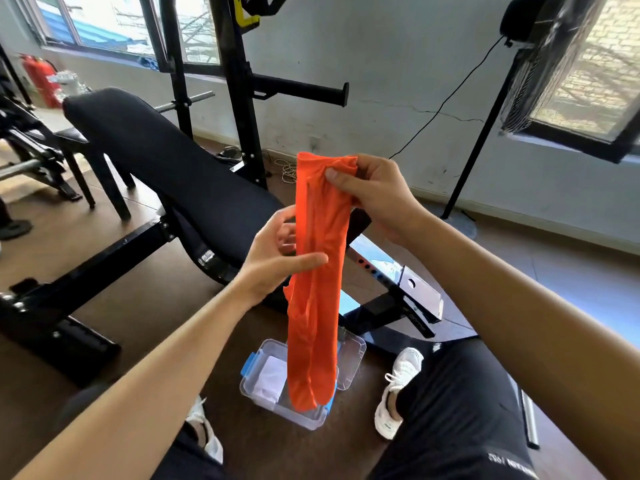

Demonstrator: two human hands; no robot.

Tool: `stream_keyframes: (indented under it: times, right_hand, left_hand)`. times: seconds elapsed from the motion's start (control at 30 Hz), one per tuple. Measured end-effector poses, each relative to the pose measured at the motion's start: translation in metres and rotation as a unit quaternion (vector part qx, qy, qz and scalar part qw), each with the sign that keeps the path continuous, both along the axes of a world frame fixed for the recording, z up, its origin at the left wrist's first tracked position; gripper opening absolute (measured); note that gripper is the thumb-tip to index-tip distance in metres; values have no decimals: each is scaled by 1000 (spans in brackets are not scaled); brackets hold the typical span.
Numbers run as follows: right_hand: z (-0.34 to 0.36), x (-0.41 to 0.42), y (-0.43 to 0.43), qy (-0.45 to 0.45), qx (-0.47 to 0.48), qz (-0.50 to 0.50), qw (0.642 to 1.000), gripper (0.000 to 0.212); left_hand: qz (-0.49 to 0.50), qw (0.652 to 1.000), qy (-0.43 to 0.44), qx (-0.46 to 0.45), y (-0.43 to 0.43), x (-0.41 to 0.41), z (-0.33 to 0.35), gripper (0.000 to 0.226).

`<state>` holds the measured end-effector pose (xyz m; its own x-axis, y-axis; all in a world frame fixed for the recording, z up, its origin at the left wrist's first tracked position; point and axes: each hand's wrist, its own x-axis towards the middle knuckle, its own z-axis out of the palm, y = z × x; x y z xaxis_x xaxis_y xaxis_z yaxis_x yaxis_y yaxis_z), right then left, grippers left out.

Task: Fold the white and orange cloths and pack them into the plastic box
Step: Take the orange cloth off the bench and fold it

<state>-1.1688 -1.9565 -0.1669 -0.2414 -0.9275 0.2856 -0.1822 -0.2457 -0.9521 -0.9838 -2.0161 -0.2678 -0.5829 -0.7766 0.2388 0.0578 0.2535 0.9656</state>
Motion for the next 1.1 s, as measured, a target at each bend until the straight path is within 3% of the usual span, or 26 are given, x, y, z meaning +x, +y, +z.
stream_keyframes:
  times: [0.07, 0.13, 0.27, 0.4, 0.53, 0.63, 0.73, 0.83, 0.93, 1.03, 1.1]
  right_hand:
    - [5, -3, 1, -21, -6, 4, 1000, 2]
    - [10, -7, 4, -31, -18, 0, 999, 3]
    - [17, -23, 11, -49, 5, 19, 999, 6]
    - [21, -42, 13, -75, 15, 2, 997, 9]
    - [21, -45, 10, -69, 13, -23, 997, 7]
    - [19, -43, 7, -54, 21, -57, 997, 4]
    - [17, -44, 5, -38, 46, -34, 998, 4]
    - [16, -44, 8, -50, 59, 19, 997, 9]
    - [17, -46, 13, -59, 55, 69, 994, 8]
    - [22, -50, 17, -71, 52, 100, 991, 13]
    - [27, -52, 19, -75, 47, 113, 990, 14]
  left_hand:
    - [6, 999, -38, 9, 12, -2, -41, 99]
    - [31, 998, -45, 37, 22, -8, -74, 97]
    - [96, 992, -81, 9, 35, -15, -97, 59]
    - [158, 983, -81, -40, 41, -11, -104, 37]
    - [139, 988, -67, 16, 45, -7, -113, 4]
    - [24, 991, -18, 131, 54, -6, -109, 15]
    - [-74, 981, -40, 175, 59, -10, -114, 18]
    - [31, 989, -30, 142, 52, -24, -125, 10]
    - [128, 987, -69, 68, 46, -34, -129, 34]
    - [116, 991, -66, 16, 36, -40, -125, 59]
    - [84, 993, -79, -27, 27, -44, -124, 55]
